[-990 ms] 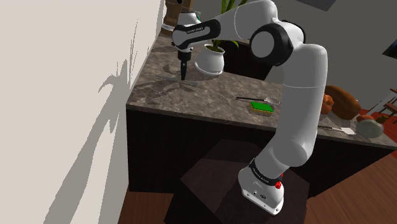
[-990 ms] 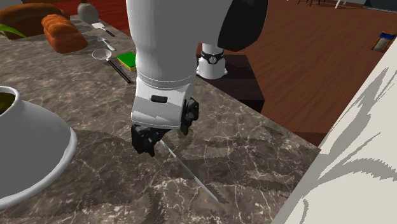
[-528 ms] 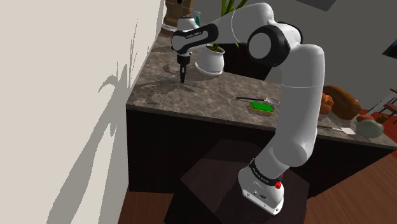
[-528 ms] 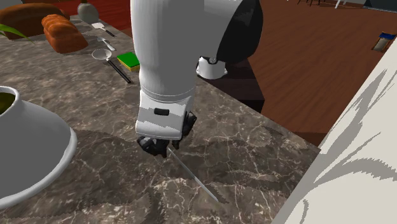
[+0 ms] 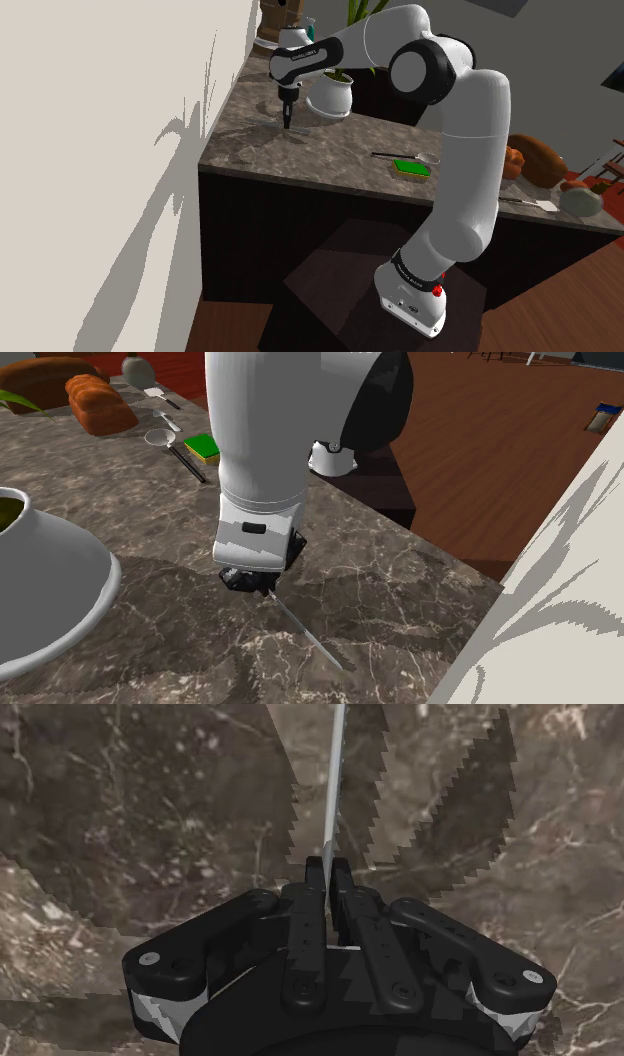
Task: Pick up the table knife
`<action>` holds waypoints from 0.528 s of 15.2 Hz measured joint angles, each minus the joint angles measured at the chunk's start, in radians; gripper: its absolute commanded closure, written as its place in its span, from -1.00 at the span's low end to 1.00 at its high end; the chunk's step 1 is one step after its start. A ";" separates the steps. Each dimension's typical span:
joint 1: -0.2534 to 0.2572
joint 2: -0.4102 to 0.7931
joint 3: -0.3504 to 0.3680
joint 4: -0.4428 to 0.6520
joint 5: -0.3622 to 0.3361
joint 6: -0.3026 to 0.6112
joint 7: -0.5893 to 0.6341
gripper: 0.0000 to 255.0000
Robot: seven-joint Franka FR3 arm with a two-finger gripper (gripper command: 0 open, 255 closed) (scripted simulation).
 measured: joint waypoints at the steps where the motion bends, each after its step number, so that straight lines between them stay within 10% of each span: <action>1: 0.000 -0.002 0.000 0.003 0.000 -0.005 0.000 1.00; 8: 0.003 -0.038 -0.002 0.035 -0.003 -0.073 -0.005 1.00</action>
